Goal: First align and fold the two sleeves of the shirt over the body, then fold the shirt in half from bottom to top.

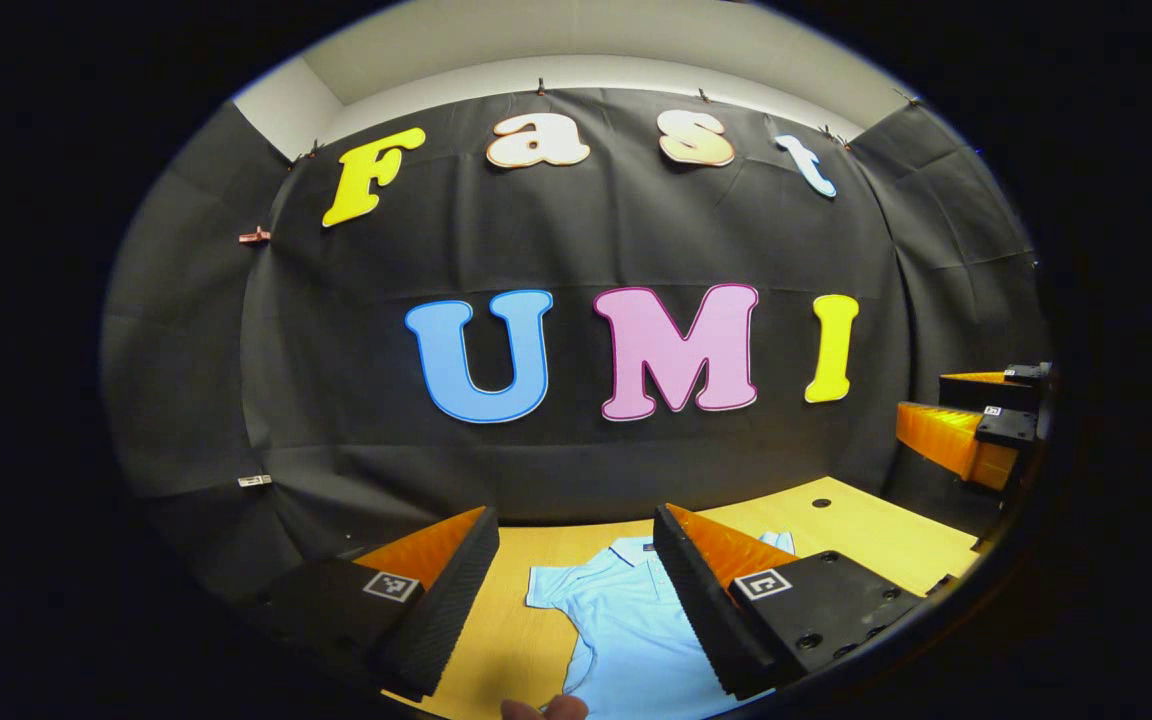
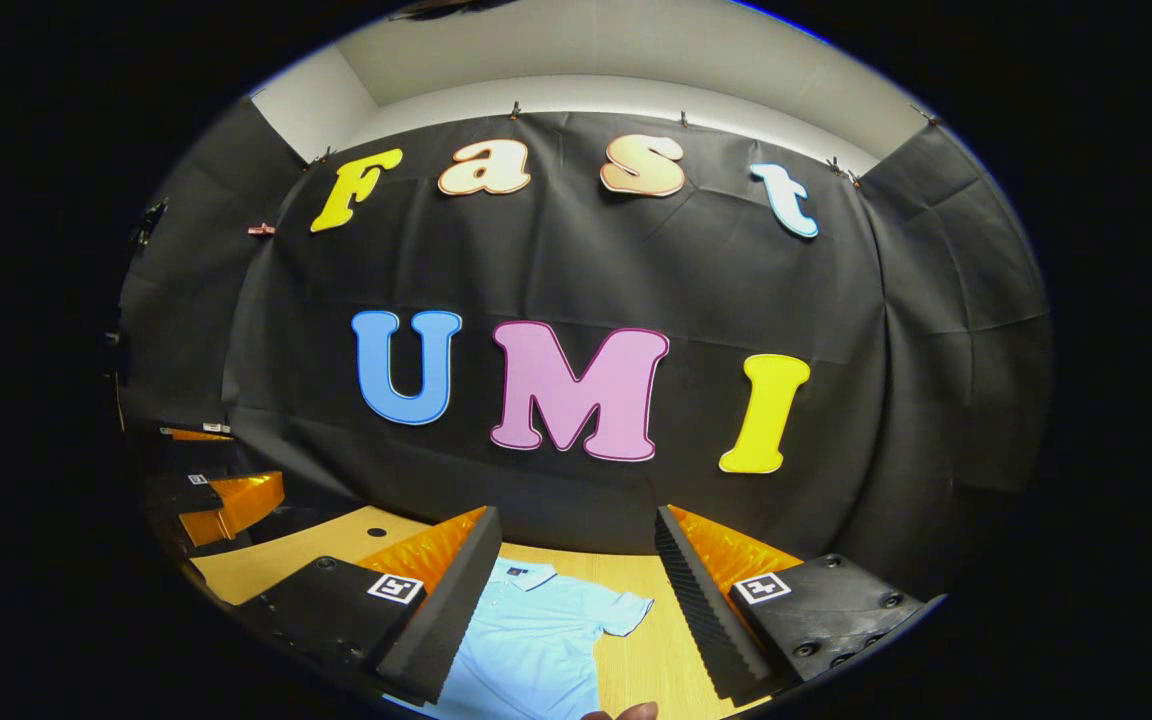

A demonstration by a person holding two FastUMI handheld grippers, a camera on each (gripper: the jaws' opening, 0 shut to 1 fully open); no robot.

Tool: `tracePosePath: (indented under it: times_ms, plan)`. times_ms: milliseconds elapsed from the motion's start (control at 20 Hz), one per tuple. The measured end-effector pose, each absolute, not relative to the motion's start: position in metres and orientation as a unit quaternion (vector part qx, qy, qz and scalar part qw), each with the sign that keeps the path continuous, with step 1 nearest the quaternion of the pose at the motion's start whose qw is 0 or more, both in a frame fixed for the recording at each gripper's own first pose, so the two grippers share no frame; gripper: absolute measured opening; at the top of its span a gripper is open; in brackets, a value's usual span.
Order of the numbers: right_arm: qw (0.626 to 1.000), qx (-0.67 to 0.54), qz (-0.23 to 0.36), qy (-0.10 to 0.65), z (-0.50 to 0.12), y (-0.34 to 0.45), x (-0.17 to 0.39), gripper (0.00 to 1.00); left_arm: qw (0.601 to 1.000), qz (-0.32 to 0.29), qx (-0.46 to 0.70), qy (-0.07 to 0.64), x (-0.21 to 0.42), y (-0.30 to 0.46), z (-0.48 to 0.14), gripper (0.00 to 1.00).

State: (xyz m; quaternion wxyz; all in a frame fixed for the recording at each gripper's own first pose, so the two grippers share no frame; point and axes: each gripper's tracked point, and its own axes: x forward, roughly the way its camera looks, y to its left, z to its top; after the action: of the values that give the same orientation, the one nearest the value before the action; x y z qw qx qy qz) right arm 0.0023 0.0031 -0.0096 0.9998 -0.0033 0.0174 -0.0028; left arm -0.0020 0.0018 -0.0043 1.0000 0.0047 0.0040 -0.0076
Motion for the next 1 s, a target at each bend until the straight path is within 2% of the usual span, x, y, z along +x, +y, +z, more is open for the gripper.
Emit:
tracePosePath:
  times_ms: [200,450,850,1000]
  plan:
    - [0.998,0.005,-0.003,0.058,-0.043,-0.004,0.023,0.96,1.0,-0.006,0.006,0.009,-0.006,-0.001,-0.009,0.98]
    - [0.993,0.017,-0.03,0.114,-0.101,-0.035,0.081,0.96,0.999,-0.003,0.009,0.032,-0.007,-0.008,-0.024,0.99]
    - [0.971,0.006,-0.07,0.23,-0.252,-0.098,0.193,0.97,0.998,0.018,0.014,0.065,-0.005,-0.023,-0.049,0.99]
    - [0.954,0.035,-0.083,0.287,-0.315,-0.112,0.215,0.97,0.996,0.029,0.013,0.081,0.002,-0.028,-0.058,0.99]
